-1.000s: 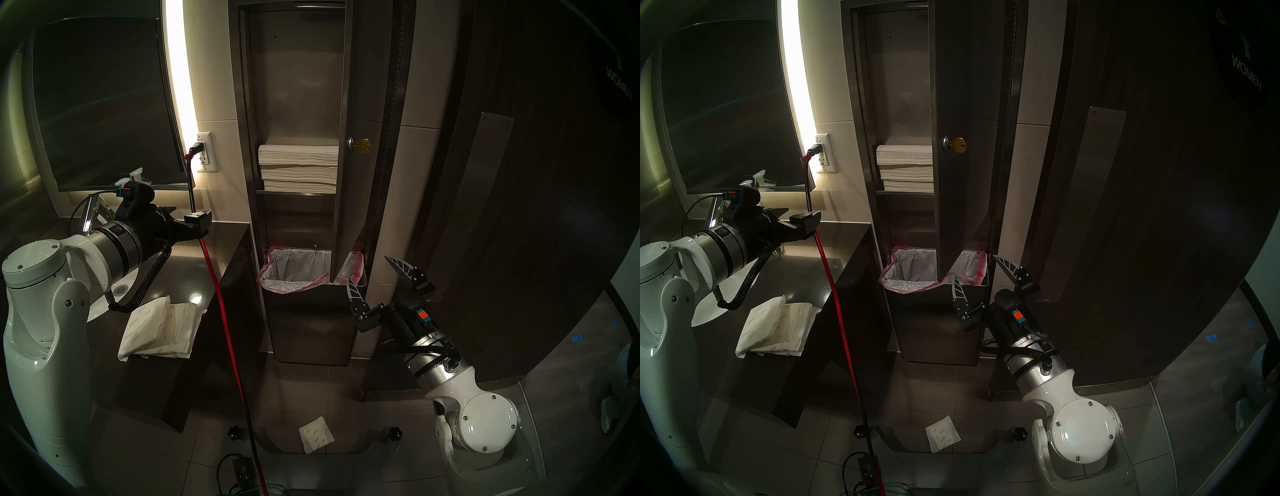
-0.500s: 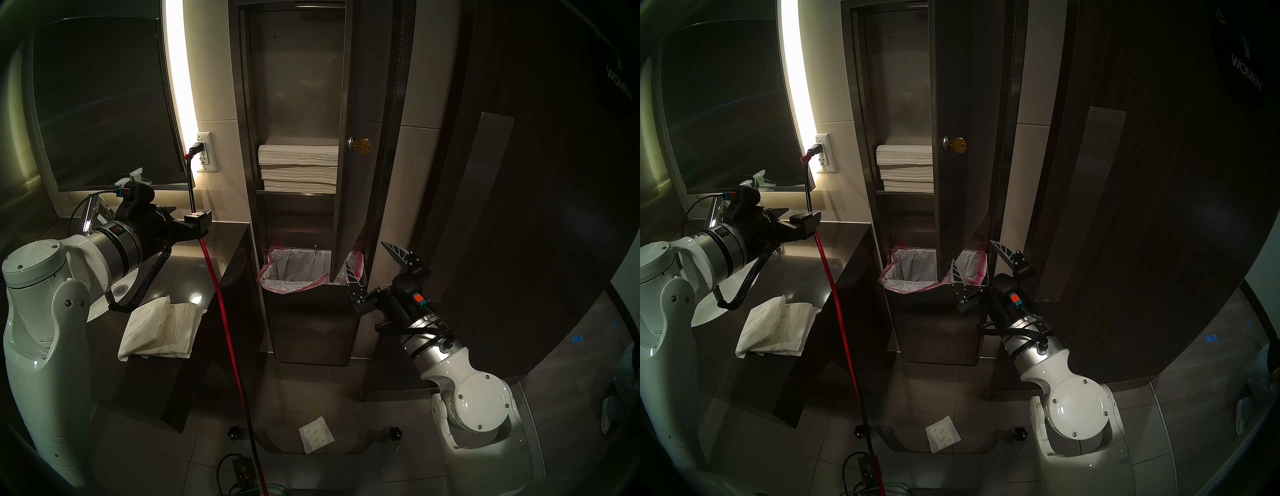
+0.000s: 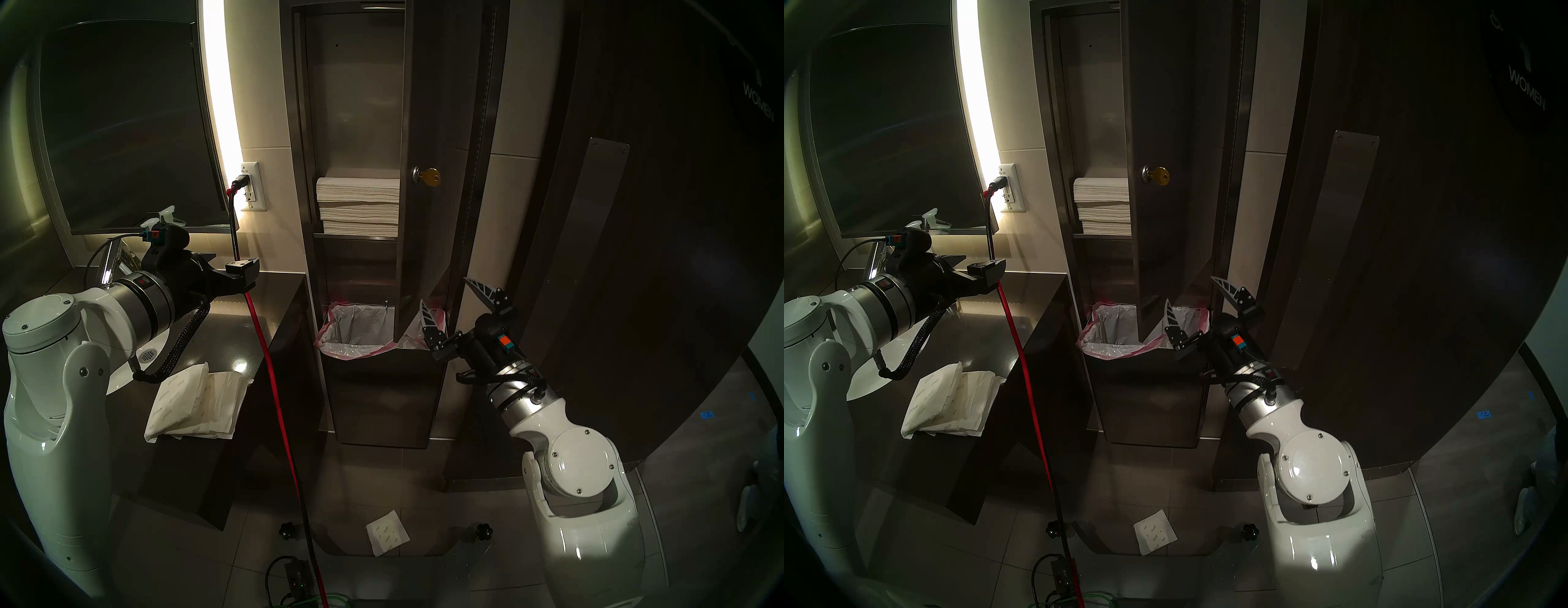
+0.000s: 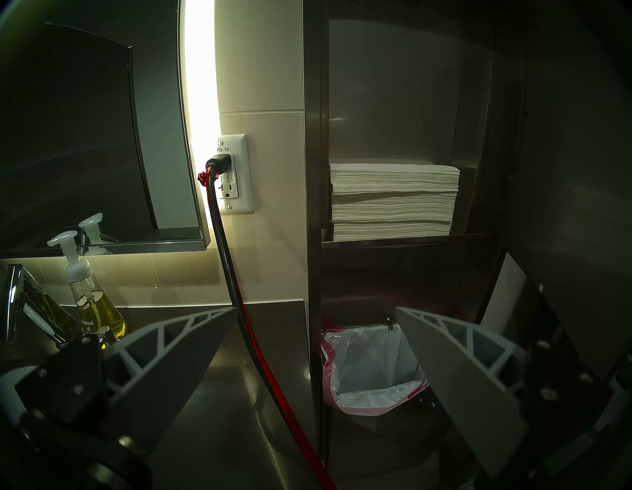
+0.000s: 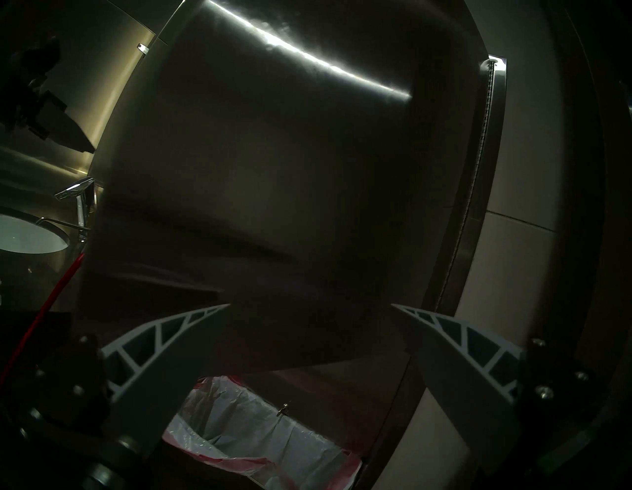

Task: Twist key and close towel dispenser

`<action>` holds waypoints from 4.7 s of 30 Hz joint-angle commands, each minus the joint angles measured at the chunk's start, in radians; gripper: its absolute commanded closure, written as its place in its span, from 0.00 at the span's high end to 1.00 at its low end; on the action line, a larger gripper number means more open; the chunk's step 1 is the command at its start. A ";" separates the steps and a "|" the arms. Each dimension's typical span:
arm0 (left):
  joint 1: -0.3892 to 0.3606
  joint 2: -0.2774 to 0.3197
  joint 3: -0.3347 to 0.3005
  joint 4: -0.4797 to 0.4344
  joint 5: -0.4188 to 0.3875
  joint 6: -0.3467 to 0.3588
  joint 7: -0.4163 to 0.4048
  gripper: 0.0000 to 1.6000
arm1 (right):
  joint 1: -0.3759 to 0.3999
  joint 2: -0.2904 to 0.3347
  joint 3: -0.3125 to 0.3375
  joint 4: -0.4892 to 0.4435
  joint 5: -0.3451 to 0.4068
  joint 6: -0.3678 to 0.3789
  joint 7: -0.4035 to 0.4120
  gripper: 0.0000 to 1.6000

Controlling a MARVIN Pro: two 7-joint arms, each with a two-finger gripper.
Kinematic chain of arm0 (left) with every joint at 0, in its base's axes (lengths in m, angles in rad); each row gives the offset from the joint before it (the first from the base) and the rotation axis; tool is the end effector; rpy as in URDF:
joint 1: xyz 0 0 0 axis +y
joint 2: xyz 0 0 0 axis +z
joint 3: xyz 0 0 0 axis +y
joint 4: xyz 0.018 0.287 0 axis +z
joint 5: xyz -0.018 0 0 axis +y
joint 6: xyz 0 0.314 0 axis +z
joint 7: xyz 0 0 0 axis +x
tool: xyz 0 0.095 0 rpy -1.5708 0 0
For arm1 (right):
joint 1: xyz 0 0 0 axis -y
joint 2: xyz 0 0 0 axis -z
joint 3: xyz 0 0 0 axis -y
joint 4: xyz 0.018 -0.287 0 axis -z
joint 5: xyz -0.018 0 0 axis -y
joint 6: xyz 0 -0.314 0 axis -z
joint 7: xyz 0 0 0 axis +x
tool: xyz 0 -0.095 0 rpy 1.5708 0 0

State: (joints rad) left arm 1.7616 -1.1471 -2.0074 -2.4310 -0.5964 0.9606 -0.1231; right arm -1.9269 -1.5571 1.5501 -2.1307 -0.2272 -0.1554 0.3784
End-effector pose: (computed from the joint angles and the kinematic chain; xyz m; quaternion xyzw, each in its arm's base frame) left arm 0.2992 0.1012 -0.0752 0.7770 -0.0686 0.6241 0.0460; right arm 0.3113 0.0436 -0.2067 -0.5684 -0.2395 -0.7864 0.0337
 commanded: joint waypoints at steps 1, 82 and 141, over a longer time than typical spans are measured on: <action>-0.003 -0.001 0.001 -0.003 0.000 -0.004 0.000 1.00 | 0.115 -0.007 0.011 0.011 -0.004 0.017 -0.002 1.00; 0.003 0.012 0.002 -0.003 -0.022 -0.011 0.020 1.00 | 0.658 -0.133 -0.162 0.413 -0.071 0.195 -0.119 1.00; 0.006 0.021 0.002 -0.003 -0.037 -0.012 0.032 1.00 | 1.072 -0.257 -0.145 1.010 0.040 0.171 -0.352 1.00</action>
State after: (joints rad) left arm 1.7712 -1.1248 -2.0067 -2.4309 -0.6350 0.9571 -0.0910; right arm -0.9551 -1.7899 1.4013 -1.1705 -0.1856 0.0396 0.0423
